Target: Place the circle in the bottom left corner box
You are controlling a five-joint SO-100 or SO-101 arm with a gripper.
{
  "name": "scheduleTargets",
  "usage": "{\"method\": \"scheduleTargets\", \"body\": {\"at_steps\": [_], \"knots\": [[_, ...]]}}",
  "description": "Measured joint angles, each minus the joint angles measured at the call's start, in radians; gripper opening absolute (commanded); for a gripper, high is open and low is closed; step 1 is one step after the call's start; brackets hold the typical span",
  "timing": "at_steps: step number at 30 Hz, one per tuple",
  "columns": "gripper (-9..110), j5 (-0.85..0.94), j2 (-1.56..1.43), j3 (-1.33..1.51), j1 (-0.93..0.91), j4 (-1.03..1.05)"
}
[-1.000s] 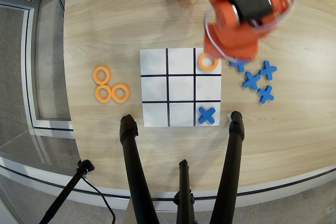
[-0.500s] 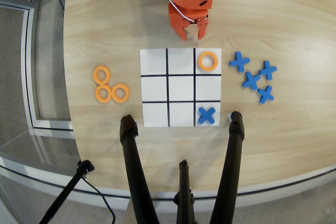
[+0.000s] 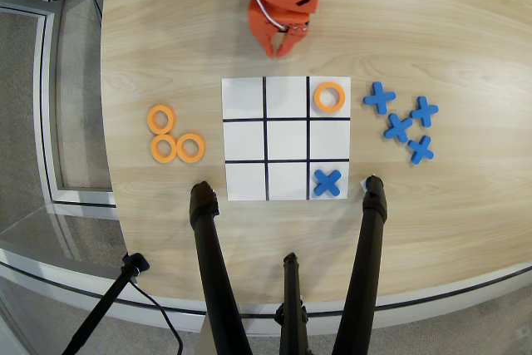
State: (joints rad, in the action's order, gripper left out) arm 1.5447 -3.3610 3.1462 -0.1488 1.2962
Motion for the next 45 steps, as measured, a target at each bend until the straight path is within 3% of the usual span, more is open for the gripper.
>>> {"method": "scheduleTargets", "body": {"at_steps": [5, 13, 15, 45], "knots": [[0, 0.0, -0.002, 0.0, -0.293, 0.0], [0, 0.0, -0.014, 0.0, -1.184, 0.0], [0, 0.0, -0.014, 0.0, -1.308, 0.0], [0, 0.0, -0.014, 0.0, -1.353, 0.0]]}}
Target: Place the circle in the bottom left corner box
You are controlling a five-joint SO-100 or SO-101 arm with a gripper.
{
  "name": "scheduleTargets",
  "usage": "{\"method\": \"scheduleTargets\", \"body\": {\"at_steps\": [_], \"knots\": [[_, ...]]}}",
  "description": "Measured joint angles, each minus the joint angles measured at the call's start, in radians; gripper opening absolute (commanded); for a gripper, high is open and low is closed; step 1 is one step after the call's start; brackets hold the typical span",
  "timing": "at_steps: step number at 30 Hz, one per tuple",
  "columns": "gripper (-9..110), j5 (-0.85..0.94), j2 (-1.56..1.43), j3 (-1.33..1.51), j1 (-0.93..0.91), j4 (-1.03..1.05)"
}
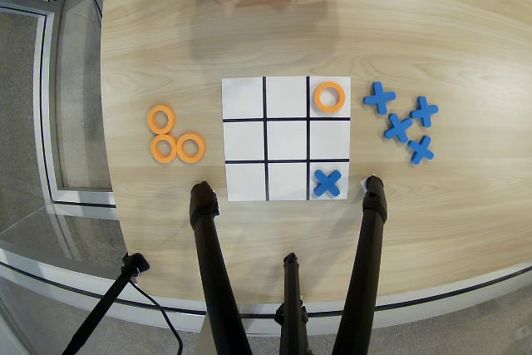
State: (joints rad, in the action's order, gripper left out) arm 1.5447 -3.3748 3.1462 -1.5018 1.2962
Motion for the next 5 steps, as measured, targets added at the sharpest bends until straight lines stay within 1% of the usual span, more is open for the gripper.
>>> {"method": "scheduleTargets", "body": {"at_steps": [5], "knots": [[0, 0.0, 0.0, 0.0, 0.0, 0.0]]}}
